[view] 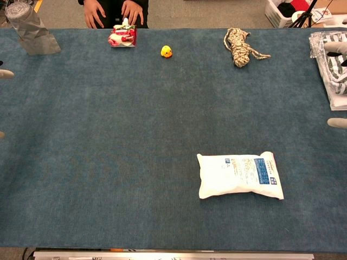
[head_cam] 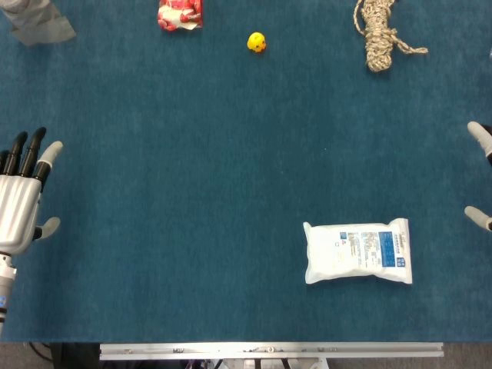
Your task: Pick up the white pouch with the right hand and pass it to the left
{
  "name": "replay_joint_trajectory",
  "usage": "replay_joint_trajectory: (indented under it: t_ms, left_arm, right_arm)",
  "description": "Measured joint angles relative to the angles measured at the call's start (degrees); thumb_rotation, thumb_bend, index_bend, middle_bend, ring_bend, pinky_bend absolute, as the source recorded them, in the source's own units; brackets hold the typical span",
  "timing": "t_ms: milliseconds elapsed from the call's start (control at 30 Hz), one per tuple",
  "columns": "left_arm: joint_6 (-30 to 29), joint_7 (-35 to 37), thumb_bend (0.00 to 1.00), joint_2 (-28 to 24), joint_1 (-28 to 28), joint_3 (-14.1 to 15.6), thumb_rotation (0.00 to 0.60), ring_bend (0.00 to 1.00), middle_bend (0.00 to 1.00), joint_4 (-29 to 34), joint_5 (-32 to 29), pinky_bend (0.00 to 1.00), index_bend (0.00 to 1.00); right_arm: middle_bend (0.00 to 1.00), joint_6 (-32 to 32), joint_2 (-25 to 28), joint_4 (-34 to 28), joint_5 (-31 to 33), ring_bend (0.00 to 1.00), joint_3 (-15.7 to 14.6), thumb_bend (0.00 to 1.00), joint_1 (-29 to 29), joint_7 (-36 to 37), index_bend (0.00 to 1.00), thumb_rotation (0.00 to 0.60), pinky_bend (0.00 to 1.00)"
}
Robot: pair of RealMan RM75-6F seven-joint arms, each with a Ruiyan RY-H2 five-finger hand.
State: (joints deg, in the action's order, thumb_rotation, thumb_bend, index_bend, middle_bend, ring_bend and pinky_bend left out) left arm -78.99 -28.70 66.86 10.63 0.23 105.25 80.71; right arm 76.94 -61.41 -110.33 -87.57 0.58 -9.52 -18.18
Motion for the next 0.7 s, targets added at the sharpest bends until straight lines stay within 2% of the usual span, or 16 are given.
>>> replay_joint_trajectory:
  t_ms: [333,700]
  left_arm:
    - [-0.08,-0.16,0.00,0.15,-0.09,0.26,0.600,0.02,0.03,-0.04,0.77,0.20,0.13]
    - [-0.60,0.00,0.00,0.04,-0.87,0.66,0.600,0.02,0.03,-0.07,0.77,0.20,0.13]
  right_arm:
    - [0.16,0.58,0.22,0.02,-0.38,0.20,0.24,0.00,0.05,0.62,0.09,0.600,0.45]
    - [0.16,-1.62,-0.29,-0.14,-0.92,0.20,0.17,0.00,-1.45,1.49,0.09,0.600,0.45]
